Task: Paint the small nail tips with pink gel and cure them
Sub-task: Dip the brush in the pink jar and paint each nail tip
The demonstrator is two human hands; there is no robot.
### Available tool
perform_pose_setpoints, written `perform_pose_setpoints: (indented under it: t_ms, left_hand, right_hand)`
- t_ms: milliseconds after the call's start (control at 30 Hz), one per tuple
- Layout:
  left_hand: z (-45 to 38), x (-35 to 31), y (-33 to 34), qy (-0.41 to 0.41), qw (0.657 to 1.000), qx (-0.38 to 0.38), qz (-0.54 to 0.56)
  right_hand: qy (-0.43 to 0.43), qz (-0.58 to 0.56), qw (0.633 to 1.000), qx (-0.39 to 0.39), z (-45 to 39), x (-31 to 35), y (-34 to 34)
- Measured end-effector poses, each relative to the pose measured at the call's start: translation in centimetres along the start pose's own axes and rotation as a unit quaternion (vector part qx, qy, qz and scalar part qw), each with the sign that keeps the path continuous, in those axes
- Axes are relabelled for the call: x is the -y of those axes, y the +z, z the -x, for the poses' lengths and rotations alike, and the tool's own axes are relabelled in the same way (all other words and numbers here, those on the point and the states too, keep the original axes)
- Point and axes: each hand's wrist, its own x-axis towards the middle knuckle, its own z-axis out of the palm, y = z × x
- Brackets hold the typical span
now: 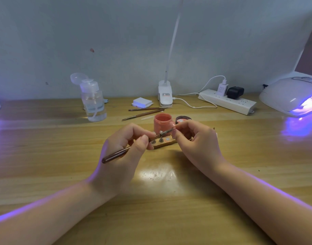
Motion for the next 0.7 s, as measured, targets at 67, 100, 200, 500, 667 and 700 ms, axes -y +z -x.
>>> perform_pose_setpoints:
  t_ms: [67, 100, 200, 500, 667, 700]
  left_hand:
    - [-0.09, -0.03, 0.1, -0.003, 1.0, -0.013, 0.001]
    - [-0.15, 0.01, 0.15, -0.01, 1.0, -0.018, 0.0]
    - [-0.18, 0.13, 0.13, -0.024, 0.999, -0.007, -0.019]
    - [-0.17, 0.0, 0.11, -0.008, 0.999, -0.012, -0.039]
    - [0.0, -0.12, -0.11, 0.011, 0.998, 0.007, -0.055]
    - [-0.02, -0.12, -0.1, 0.009, 0.999, -0.002, -0.045]
  right_hand:
    - [0.001, -0.005, 1.0, 0.001, 0.01, 0.03, 0.02]
    - [0.002, -0.007, 1.0, 0.0, 0.03, 0.04, 0.03]
    - [0.002, -0.007, 1.0, 0.002, 0.07, 0.07, 0.03]
    - [0.001, -0.006, 1.0, 0.0, 0.11, 0.14, -0.03]
    - [0.003, -0.004, 1.0, 0.0, 0.07, 0.04, 0.02]
    - [0.004, -0.007, 1.0, 0.001, 0.06, 0.02, 0.03]
